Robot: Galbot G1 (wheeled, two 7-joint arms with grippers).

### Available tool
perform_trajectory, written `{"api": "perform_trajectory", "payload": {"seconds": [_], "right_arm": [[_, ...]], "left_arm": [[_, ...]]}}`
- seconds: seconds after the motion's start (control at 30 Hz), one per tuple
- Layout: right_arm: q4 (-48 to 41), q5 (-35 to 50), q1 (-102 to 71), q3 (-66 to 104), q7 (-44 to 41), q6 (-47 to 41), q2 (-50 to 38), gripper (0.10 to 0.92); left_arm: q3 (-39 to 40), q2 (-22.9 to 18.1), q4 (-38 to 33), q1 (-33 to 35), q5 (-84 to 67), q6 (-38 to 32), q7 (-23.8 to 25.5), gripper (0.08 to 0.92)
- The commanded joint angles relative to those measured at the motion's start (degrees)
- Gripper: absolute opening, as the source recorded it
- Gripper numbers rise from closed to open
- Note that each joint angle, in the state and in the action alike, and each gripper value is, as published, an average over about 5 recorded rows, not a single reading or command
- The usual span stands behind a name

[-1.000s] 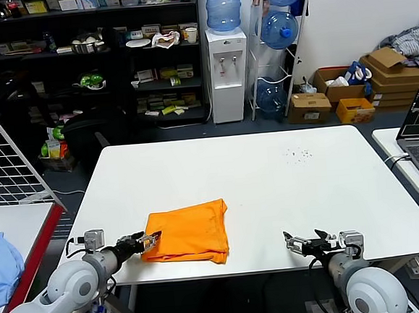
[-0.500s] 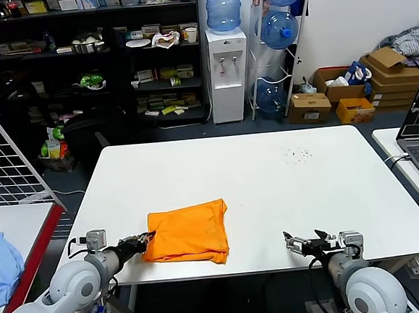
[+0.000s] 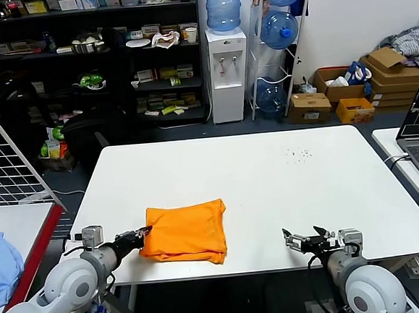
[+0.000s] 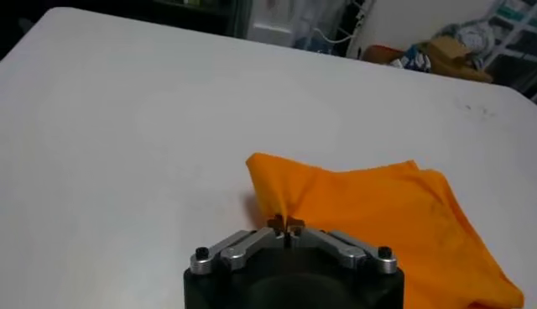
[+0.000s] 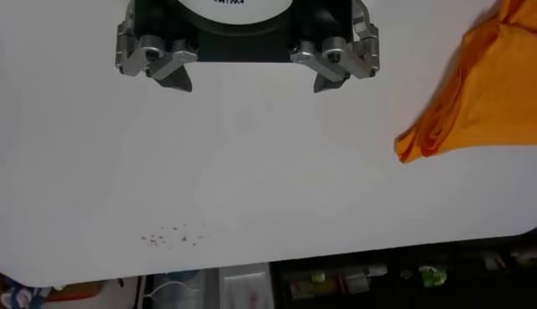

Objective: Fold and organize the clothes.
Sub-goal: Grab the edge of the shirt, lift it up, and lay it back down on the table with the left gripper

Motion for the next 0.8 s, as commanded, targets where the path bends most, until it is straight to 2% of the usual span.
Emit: {"api": "perform_trajectory", "payload": {"seconds": [0.03, 0.17, 0.33, 0.63, 0.8], "right_arm": [[-0.56, -2.08, 1.29, -0.69, -1.92, 0.83, -0.24, 0.921], [-1.34, -3.23, 2.03, -1.24, -3.26, 1.61, -0.28, 0.921], [-1.73, -4.4, 2.54, -1.74, -4.55, 2.48, -0.42, 0.921], [-1.94, -4.92, 2.27, -1.23, -5.59, 3.37, -1.01, 0.921], [-2.3, -5.26, 2.28, -1.23, -5.74, 3.56, -0.62, 0.921]], "left_arm": [[-5.84, 10.57, -6.77, 2.53, -2.38, 1.1, -5.69, 0.1], [-10.07, 15.25, -5.38, 4.23, -3.58, 1.96, -6.3, 0.1], [-14.38, 18.99, -0.99, 5.65, -3.81, 2.23, -5.7, 0.1], [-16.54, 23.2, 6.7, 6.47, -3.13, 2.08, -4.14, 0.1], [-16.57, 24.57, 8.0, 6.39, -3.63, 2.45, -4.9, 0.1]]}}
